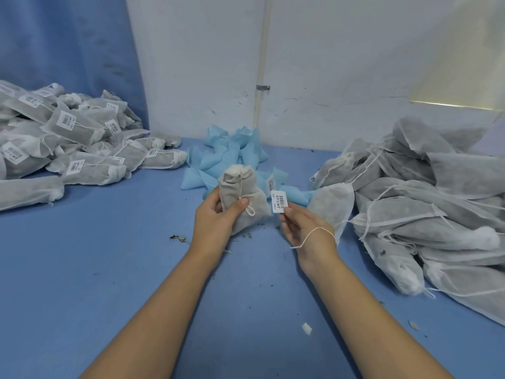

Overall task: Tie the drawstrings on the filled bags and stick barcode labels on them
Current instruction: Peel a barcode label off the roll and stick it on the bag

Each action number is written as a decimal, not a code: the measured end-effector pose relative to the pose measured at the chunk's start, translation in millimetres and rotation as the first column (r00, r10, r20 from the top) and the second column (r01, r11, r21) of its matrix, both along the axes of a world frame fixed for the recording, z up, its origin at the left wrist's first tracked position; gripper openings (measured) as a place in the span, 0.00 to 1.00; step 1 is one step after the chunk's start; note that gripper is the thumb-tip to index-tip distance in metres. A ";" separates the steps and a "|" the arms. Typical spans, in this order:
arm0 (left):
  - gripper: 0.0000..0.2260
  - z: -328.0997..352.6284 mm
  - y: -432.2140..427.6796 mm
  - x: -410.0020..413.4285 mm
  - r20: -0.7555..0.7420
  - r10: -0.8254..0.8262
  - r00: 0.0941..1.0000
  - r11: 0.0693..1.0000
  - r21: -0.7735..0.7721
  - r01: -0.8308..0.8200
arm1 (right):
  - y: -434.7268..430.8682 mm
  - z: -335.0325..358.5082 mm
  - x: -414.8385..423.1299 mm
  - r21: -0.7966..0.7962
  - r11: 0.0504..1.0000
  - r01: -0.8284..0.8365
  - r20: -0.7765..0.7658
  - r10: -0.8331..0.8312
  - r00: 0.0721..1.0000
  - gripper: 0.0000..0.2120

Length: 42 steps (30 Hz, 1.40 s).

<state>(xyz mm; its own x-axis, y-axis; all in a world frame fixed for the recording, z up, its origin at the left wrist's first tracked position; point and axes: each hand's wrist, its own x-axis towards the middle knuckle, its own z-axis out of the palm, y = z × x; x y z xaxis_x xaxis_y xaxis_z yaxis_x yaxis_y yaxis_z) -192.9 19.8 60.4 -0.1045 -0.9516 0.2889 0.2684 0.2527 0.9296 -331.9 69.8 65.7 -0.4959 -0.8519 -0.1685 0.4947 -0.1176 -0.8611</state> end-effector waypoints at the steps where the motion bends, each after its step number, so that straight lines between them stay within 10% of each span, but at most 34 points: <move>1: 0.10 2.2 -0.3 -1.0 -0.048 0.009 0.999 1.000 0.029 -0.008 | 0.7 2.1 0.8 0.021 1.000 -0.012 0.033 0.012 0.999 0.06; 10: 0.12 16.9 5.5 -14.6 -0.236 0.043 0.971 0.999 0.028 -0.038 | 9.1 15.0 20.2 -0.045 0.971 -0.234 0.244 0.238 0.940 0.01; 24: 0.10 21.4 15.9 -20.9 -0.218 0.020 0.976 1.000 0.020 -0.016 | 9.4 7.6 27.9 0.016 0.926 -0.378 0.020 0.378 0.926 0.08; 34: 0.05 26.5 10.1 -11.5 -0.029 -0.073 0.997 0.997 0.038 0.074 | 5.7 6.4 20.0 -0.055 0.988 -0.143 -0.332 0.117 0.936 0.18; 42: 0.07 14.5 6.0 -13.0 -0.026 -0.309 0.951 0.943 0.123 0.310 | 6.6 10.6 11.0 -0.143 0.978 -0.150 -0.128 0.132 0.983 0.06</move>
